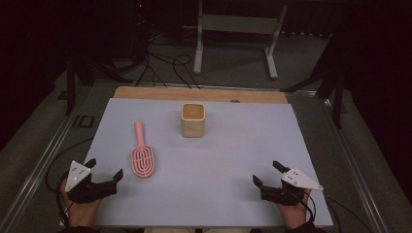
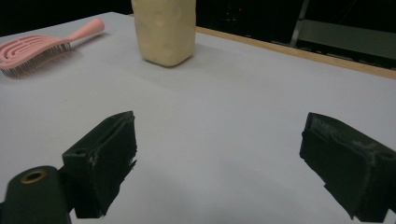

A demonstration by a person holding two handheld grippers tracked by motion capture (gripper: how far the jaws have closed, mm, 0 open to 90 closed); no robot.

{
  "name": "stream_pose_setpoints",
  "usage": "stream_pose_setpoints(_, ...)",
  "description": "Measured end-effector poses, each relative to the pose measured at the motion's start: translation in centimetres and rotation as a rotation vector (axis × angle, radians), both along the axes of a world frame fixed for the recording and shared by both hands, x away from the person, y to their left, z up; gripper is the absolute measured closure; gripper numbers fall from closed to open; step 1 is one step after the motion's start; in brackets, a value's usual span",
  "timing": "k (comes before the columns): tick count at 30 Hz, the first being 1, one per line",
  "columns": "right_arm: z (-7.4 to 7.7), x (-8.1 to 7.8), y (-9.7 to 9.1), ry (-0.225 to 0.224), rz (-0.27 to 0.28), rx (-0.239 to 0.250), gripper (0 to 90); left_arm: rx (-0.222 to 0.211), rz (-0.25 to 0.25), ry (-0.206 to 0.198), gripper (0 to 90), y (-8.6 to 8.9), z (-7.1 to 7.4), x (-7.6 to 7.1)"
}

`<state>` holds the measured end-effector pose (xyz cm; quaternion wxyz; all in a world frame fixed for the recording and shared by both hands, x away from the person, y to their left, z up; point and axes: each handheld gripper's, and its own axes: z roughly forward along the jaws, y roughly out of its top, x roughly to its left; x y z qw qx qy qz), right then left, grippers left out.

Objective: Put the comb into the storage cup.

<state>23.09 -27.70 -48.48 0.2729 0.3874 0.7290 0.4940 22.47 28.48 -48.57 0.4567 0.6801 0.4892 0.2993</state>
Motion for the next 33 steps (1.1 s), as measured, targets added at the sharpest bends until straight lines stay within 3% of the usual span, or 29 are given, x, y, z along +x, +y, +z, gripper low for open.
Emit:
stream_pose_setpoints(14, -0.2, 0.1, 0.0, -0.007, -0.004, 0.024, 10.7, 0.016, -0.009, 0.015, 0.0, -0.9, -0.3, 0.3)
stream_pose_setpoints(16, -0.3, 0.2, 0.0, 0.003, -0.003, 0.041, 10.7, 0.007, -0.009, 0.031, 0.0, -1.0, -0.3, 0.6)
stream_pose_setpoints(26, -0.4, 0.4, -0.3, 0.002, -0.017, 0.048, 10.7, -0.012, -0.006, 0.04, 0.0, -1.2, 0.5, 1.5)
stream_pose_setpoints(33, -0.4, 0.3, -0.3, -0.007, -0.02, 0.045, 10.7, 0.02, -0.031, 0.031, 0.0, -1.6, 1.7, 2.6)
